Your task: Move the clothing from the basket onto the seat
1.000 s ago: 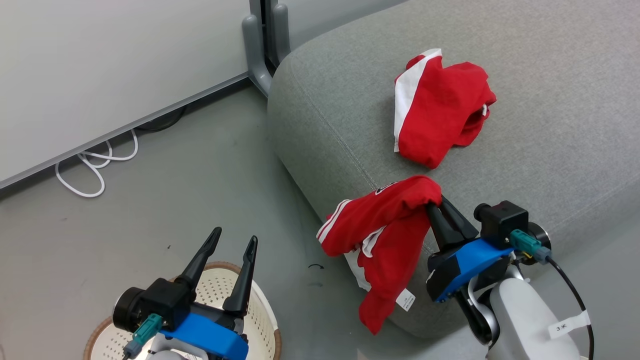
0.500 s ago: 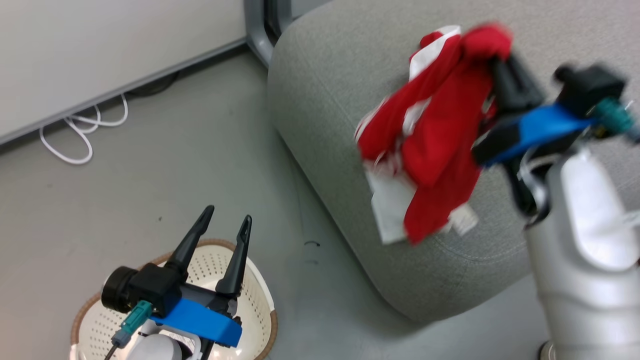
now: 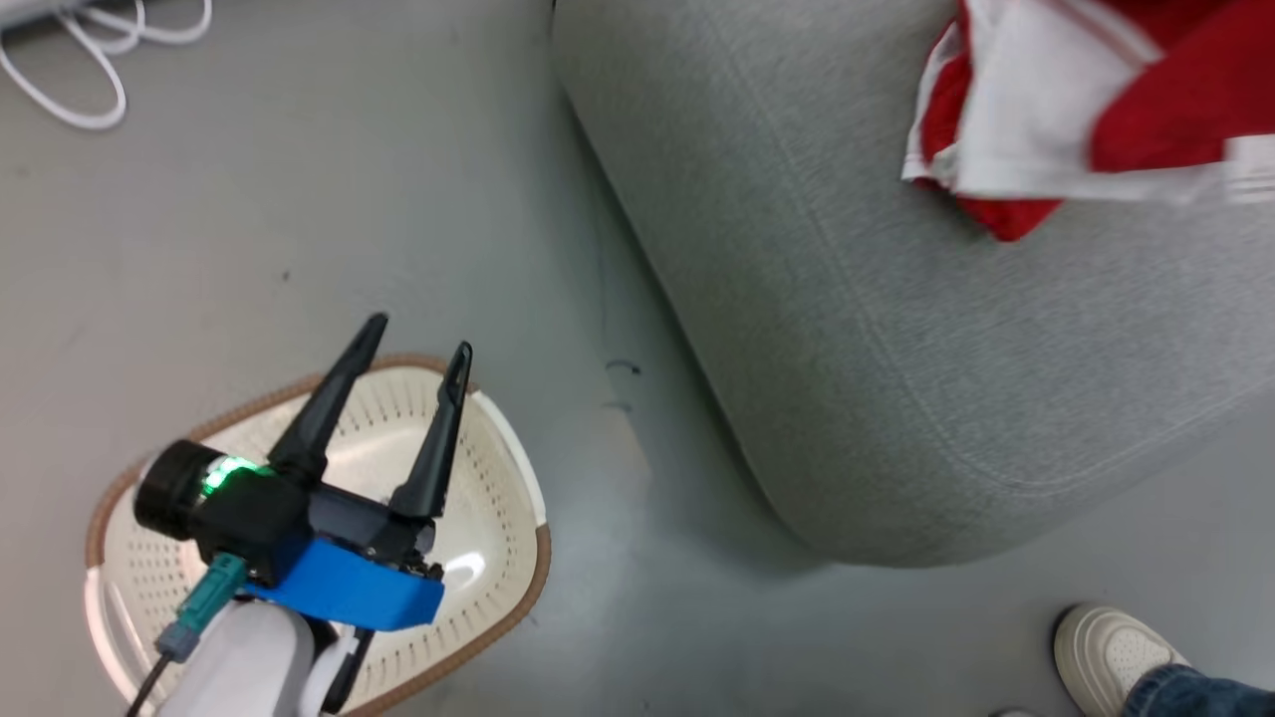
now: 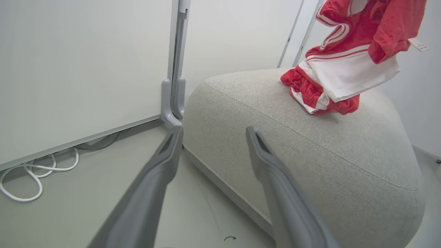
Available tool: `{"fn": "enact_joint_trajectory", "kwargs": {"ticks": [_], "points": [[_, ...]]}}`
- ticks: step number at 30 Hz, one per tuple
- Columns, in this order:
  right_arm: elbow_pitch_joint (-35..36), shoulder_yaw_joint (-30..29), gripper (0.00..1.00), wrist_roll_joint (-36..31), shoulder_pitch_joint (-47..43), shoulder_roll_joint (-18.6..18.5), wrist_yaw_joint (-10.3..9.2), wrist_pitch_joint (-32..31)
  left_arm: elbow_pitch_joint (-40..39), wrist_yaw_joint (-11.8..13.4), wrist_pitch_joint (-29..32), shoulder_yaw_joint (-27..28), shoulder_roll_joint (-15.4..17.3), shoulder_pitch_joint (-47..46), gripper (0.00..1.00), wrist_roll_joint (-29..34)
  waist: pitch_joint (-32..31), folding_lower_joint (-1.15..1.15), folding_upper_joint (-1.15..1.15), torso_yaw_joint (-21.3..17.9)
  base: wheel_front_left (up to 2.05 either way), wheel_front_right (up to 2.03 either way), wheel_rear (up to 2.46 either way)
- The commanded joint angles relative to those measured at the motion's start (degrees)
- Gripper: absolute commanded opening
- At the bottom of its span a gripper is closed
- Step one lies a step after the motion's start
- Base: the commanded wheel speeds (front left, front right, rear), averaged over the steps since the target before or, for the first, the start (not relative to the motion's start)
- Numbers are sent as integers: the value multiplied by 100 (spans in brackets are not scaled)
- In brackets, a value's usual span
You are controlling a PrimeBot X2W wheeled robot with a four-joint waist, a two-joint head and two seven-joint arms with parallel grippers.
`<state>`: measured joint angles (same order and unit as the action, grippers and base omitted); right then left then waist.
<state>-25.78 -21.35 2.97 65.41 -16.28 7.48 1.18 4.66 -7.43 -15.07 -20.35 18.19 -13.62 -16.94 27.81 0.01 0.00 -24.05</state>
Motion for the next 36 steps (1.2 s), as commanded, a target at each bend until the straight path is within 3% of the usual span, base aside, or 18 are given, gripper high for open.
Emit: {"fn": "enact_joint_trajectory", "kwargs": {"ticks": [1, 7, 13, 14, 15, 16, 24, 29, 36], "points": [[-30, -137, 0, -31, 179, -69, 3, 63, -100, -5, -15, 64, 76, -139, 100, 38, 459, -1, 0, 163, 0, 0, 0], [-471, -771, 0, -243, 135, -284, 3, 251, -496, -5, -15, 157, 209, -318, 100, 101, 998, -1, 0, 331, 0, 0, 0], [-1285, -1074, 0, -512, -231, -117, 3, 490, -731, 45, -15, 206, 217, -462, 100, 174, 1194, -1, 0, 473, 0, 0, 0], [-1446, -1070, 28, -615, -329, -110, 2, 507, -767, 45, -15, 217, 187, -466, 100, 181, 1196, -1, 0, 497, 0, 0, 0], [-1609, -1013, 74, -687, -405, -104, 2, 483, -778, 47, -15, 207, 161, -457, 100, 192, 1190, -1, 0, 524, 0, 0, 0], [-1747, -1004, 100, -707, -444, -88, 2, 487, -784, 46, -15, 192, 133, -445, 100, 204, 1179, -1, 0, 552, 0, 0, 0], [-2388, -852, 100, -992, -579, -202, 2, 772, -602, 23, -15, 180, -64, -303, 100, 114, 842, -1, 0, 717, 0, 0, 0], [-2591, -682, 100, -1043, -831, -272, 2, 969, -354, 3, -15, 201, -318, -171, 100, 18, 295, -1, 0, 891, 0, 0, 0], [-2451, -502, 100, -991, -1379, -26, 3, 1196, 37, -16, -15, 378, -649, 47, 100, -78, -487, -1, 0, 1188, 0, 0, 0]]}}
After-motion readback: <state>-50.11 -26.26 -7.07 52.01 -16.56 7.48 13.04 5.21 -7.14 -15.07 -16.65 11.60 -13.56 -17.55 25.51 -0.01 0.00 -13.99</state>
